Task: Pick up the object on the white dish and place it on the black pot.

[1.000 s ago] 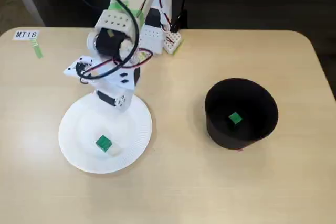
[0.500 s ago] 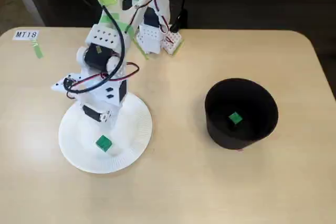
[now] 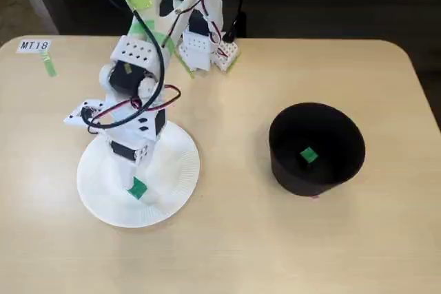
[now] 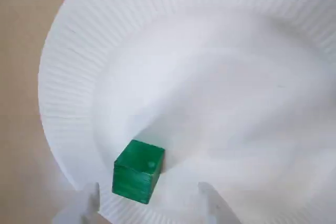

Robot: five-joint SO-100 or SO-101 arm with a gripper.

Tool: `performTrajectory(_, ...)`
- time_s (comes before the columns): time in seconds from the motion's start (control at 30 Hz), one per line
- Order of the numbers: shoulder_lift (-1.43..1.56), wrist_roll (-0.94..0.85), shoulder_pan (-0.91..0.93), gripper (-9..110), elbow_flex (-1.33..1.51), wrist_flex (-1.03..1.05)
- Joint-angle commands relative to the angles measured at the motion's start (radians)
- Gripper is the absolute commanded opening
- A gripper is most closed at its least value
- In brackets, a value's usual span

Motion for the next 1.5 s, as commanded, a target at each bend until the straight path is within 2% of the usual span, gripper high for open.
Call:
performTrajectory(0.0, -0.002, 0.0, -0.003, 27, -0.069, 0.009)
performTrajectory(0.2, -0.141, -0.023, -0.006, 25, -0.279, 0.132)
performTrajectory(0.37, -0.196, -0.008, -0.014, 21, -0.359, 0.143)
performTrajectory(0.43, -0.245, -0.005, -0.014, 16, -0.434, 0.186)
performTrajectory(0.5, -0.313, 0.011, -0.011, 6, -0.546, 0.261)
performTrajectory(0.6, -0.48, 0.009, -0.008, 0, -0.831, 0.423)
performTrajectory(0.7, -0.75, -0.002, -0.008, 0, -1.331, 0.621)
performTrajectory(1.03, -0.66, -0.04, -0.003, 0, -1.308, 0.62)
performTrajectory(1.47, -0.052, -0.091, -0.049, 0, -0.653, 0.62)
